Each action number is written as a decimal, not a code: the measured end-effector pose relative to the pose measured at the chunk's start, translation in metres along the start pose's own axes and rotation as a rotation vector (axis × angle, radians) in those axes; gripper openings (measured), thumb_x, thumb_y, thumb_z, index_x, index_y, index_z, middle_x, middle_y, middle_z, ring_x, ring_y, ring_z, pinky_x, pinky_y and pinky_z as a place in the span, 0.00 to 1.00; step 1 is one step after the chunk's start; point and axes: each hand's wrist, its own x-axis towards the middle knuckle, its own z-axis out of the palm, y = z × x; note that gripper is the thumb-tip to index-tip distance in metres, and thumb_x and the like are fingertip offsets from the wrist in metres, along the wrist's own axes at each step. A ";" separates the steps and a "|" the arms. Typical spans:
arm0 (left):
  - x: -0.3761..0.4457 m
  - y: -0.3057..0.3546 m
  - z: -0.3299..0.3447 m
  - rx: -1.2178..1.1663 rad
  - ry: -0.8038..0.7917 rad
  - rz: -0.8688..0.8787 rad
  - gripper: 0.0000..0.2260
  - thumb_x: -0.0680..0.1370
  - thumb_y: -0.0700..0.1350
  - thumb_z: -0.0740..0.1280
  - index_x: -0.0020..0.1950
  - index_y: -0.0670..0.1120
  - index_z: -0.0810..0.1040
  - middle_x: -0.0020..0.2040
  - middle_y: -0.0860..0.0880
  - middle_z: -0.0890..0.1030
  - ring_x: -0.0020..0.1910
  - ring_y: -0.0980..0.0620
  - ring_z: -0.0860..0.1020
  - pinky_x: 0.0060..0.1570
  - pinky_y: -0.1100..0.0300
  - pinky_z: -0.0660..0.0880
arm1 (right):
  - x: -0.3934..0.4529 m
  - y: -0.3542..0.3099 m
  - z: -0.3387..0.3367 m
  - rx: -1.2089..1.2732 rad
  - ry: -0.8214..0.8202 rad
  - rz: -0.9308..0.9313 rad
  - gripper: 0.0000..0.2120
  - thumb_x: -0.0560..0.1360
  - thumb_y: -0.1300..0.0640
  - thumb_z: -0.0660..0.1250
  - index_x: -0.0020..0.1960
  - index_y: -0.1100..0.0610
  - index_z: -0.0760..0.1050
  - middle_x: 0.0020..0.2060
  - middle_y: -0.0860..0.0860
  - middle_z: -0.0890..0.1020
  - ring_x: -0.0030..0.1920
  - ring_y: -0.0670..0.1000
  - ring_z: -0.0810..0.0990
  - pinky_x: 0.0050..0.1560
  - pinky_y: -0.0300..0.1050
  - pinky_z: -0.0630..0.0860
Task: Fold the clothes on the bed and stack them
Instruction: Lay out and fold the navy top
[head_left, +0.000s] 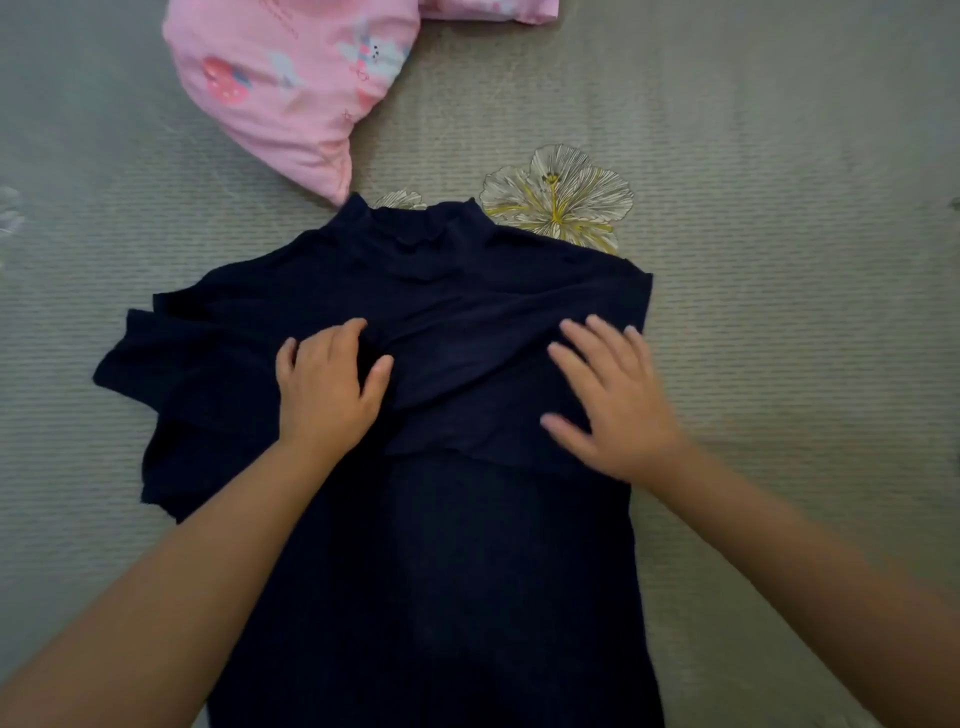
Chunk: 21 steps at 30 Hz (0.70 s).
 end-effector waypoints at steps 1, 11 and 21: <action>-0.006 -0.007 -0.001 0.005 -0.036 -0.004 0.22 0.78 0.50 0.60 0.69 0.40 0.66 0.64 0.40 0.72 0.65 0.42 0.67 0.69 0.44 0.51 | -0.016 -0.013 0.004 -0.028 -0.083 -0.069 0.28 0.67 0.46 0.67 0.61 0.63 0.75 0.61 0.62 0.75 0.61 0.65 0.73 0.57 0.69 0.67; -0.006 -0.044 -0.027 0.294 -0.158 0.180 0.16 0.77 0.51 0.61 0.41 0.39 0.77 0.42 0.40 0.78 0.46 0.41 0.75 0.62 0.45 0.60 | -0.054 0.001 -0.012 -0.189 -0.279 -0.085 0.24 0.60 0.73 0.61 0.55 0.67 0.78 0.56 0.63 0.79 0.55 0.67 0.77 0.50 0.72 0.68; -0.017 -0.081 -0.039 0.108 -0.099 -0.276 0.23 0.78 0.46 0.59 0.72 0.41 0.60 0.72 0.37 0.60 0.71 0.39 0.56 0.66 0.43 0.56 | -0.021 -0.039 -0.024 0.046 -0.209 -0.025 0.16 0.68 0.58 0.58 0.45 0.66 0.81 0.47 0.60 0.83 0.50 0.62 0.81 0.53 0.67 0.71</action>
